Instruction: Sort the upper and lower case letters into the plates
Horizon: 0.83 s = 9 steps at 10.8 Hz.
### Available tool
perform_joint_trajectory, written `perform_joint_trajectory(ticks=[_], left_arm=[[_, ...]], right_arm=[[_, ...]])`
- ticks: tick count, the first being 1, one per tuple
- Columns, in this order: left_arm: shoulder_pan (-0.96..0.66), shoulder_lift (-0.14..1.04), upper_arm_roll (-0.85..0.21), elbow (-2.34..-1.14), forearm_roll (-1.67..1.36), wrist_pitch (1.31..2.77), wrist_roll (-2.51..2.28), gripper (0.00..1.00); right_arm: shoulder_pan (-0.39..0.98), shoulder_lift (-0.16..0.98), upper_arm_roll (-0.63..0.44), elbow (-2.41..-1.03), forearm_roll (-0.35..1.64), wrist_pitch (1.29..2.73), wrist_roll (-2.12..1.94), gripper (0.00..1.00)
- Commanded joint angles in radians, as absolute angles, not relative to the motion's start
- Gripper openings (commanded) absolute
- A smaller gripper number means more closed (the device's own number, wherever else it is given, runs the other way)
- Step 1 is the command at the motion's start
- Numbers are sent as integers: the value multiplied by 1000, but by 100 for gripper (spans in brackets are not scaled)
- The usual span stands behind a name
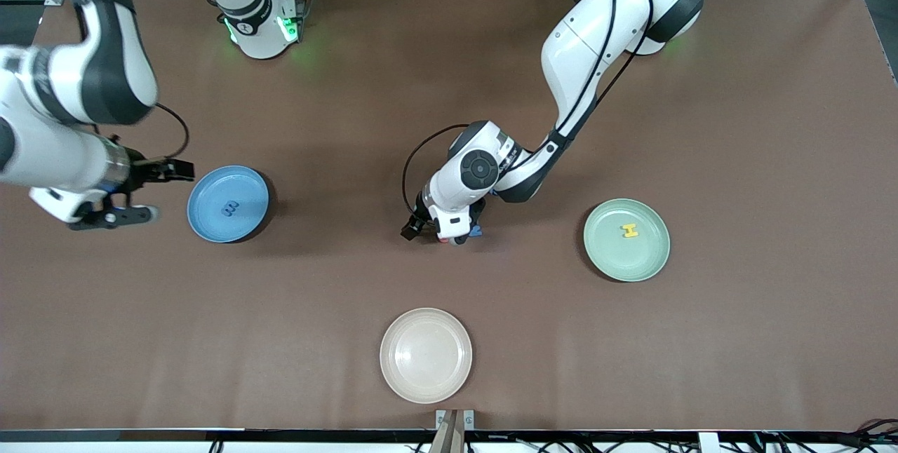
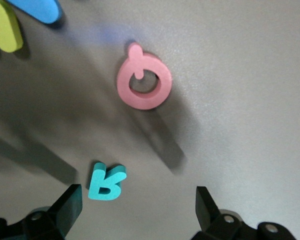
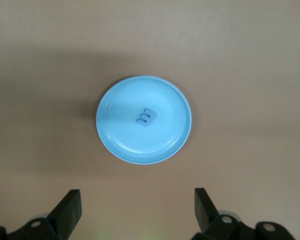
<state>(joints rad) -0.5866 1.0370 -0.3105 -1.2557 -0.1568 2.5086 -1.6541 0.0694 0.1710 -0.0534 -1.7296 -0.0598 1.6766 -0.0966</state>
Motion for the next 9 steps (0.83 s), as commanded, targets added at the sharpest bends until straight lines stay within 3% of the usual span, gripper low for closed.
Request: perform_joint_trajectory(ticks=[1,4,7,8,9], left_arm=[[-594,1037,-302,-1252,-193,2496,-1661,99],[-595,1042,-302,-1256,-198,2484,-1663,80],[-594,1039,-302,-1256,-198,2444,-1663,74],[-594,1039,-302,-1256,-198,2433,-1663,67],[-594,1037,-302,-1256,-198,2433,-1663,53]], right_arm=[[63,112,-55,-1709,-40,1661,-112,100],[64,60,-55,-1700,-38,1677,-109,100],[60,51,-55,-1674,-37,1701,-113,100],[57,51,-55,-1663,-35,1698,-117,100],[57,54,-55,-1658,-3,1701,-118,100]])
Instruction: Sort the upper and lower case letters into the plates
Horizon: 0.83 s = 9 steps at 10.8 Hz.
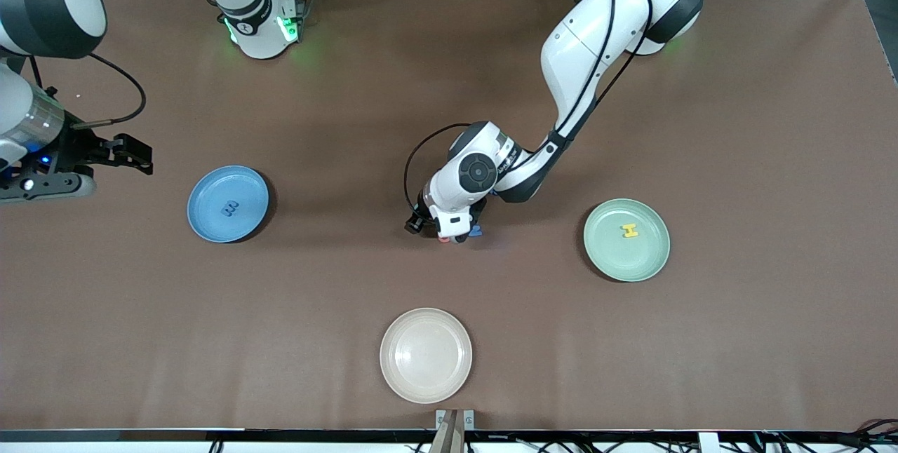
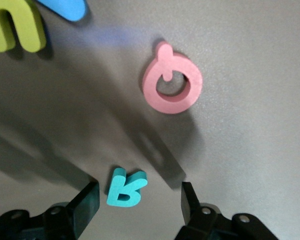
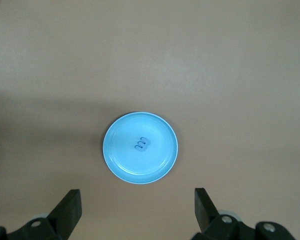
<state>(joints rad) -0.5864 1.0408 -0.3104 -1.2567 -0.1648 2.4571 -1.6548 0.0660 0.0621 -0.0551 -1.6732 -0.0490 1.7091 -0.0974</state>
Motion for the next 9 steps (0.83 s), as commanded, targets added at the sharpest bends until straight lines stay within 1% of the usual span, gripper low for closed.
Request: perform_joint_trajectory(ticks=[1,2,3,4,6,7,9], left_arm=[[-592,1037,-302,-1255,-198,2433,-1663,39],[-592,1037,-302,-1255,-198,2431,-1663,26],[-592,1037,-302,-1255,-198,2431,-1663,16],[-592,1037,-302,-1255,-198,2430,-1663,11],[-589,1034,-302,-1255,-199,2418,-1661,9],[-563,1031,-305,-1252,-196,2383,-1661,9],[-517,990,-314,-1250,-192,2259,-1631,9]], right_arm=[[55,61,-55,-1643,32,1703,-118,100],[55,63,-54,-1641,44,1707,-118,100],[57,63,-55,-1641,43,1709,-118,100],[60,63,-54,-1641,44,1709,-120,100],[66,63,-52,-1643,44,1709,-118,100],[63,64,-51,-1644,44,1709,-118,100],[63,66,-48,-1646,44,1707,-118,100]])
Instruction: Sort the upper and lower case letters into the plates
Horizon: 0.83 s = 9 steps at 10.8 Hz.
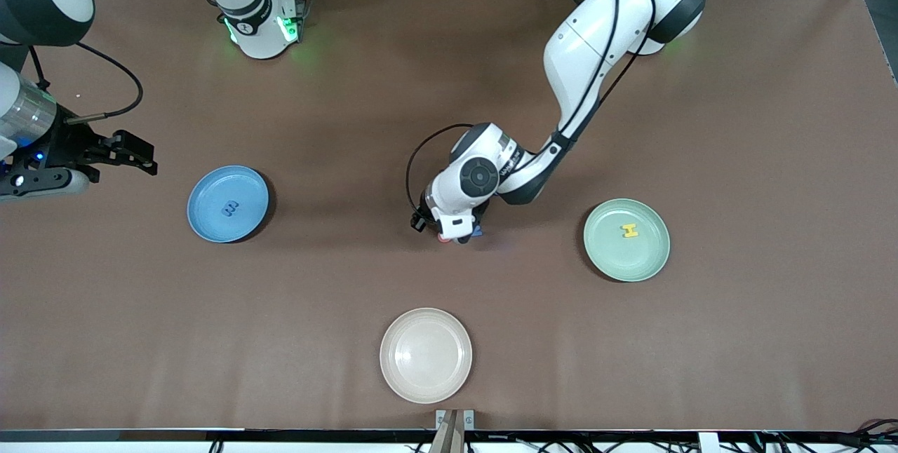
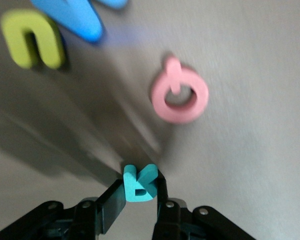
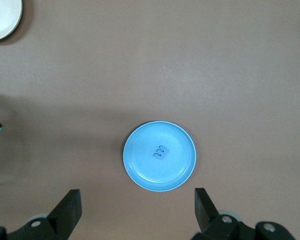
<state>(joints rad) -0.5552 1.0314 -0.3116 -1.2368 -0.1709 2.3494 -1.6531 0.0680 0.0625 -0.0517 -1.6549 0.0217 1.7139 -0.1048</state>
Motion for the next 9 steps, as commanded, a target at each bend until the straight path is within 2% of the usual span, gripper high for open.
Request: perform_joint_trajectory(ticks=[1,4,5,6,9], left_arm=[[-505,974,-314,-1250,-193,2203,-1588,9],[-463,942,-321,-1250,-193,2113,-1534,9],[-434,921,-322,-1255,-196,2026,-1440,9],[-381,888,-327,-1278,-199,1926,-1323,9],[-101,784,-454,-1429,-183,1792,-1055,9]], right_arm=[[55,67,-32,-1644,46,1709,-118,100],[57,67,-26,-1644,46,1709,-118,100],[57,67,-15,-1644,46,1709,-117,100],[64,67,-12,-1644,45,1706,-109,100],[77,69,-11,-1643,46,1710,-107,100]])
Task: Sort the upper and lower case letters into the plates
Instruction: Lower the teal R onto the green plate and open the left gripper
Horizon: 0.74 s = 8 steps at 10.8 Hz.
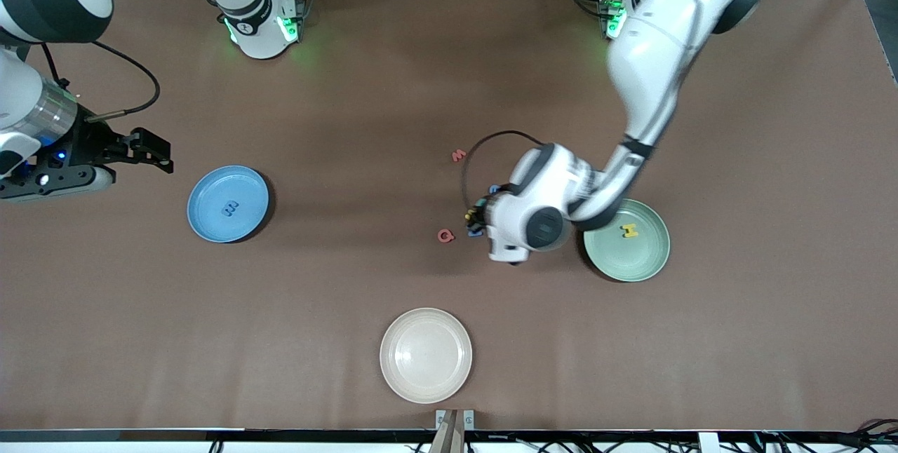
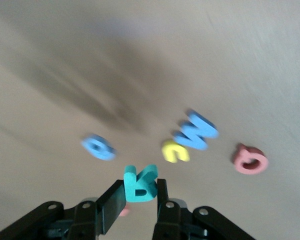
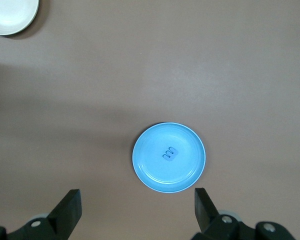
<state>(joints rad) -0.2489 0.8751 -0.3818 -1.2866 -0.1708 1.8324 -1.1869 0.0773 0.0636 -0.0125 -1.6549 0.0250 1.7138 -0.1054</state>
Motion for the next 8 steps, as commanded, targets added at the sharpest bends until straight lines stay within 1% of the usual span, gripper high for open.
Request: perform_joint_trajectory(ticks=[1,2,3,4,6,8], left_arm=[[-21,749,-460,-1480,-180,1751,-931,8],[35,718,-459,-1511,-166,1696,-804,8],[66,695,-459,-1546,-87,1669,-713,8],[105,677,-460,-1586,-34,1669,-650,8],[187,670,-460,-1630,-26,1675,-496,9],[192,664,-460,-1635,0,1677,-483,10]], right_arm=[[78,71,-11,-1643,46,1710,-107,100],[86,71,-12,-1643,46,1710,-107,100],[90,71,-12,-1641,46,1710,-107,100],[89,71,-12,-1641,46,1710,-107,100],[89,71,-12,-1641,46,1710,-107,100],[89,72,-12,-1640,46,1712,-107,100]])
